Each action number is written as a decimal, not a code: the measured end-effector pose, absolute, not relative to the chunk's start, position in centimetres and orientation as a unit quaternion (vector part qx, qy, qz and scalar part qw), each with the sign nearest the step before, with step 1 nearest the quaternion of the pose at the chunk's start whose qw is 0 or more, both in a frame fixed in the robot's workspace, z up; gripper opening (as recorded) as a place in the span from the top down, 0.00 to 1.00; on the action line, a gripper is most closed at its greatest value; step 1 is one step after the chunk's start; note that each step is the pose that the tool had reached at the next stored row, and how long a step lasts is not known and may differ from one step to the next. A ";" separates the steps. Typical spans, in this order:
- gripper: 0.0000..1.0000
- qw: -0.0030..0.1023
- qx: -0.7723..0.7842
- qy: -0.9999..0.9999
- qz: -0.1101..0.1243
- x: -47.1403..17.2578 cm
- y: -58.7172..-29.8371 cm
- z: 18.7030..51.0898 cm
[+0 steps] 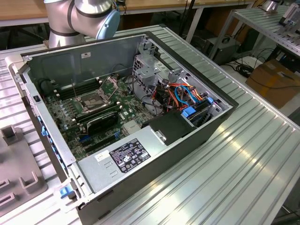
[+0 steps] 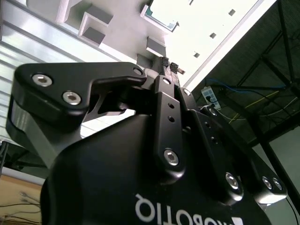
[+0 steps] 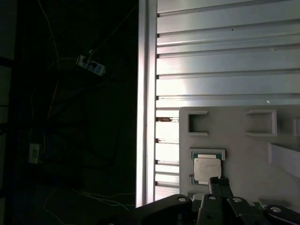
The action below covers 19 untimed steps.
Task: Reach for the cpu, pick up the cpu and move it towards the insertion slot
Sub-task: 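Reach for the cpu, then pick up the cpu and move it towards the insertion slot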
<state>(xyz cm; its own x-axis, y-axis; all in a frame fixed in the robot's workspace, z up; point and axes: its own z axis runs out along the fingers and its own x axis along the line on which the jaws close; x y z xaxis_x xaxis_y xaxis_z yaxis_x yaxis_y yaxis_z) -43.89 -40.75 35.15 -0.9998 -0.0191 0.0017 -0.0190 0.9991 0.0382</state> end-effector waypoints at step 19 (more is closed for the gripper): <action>0.28 0.003 0.034 -0.999 -0.019 -44.1 -40.9 34.2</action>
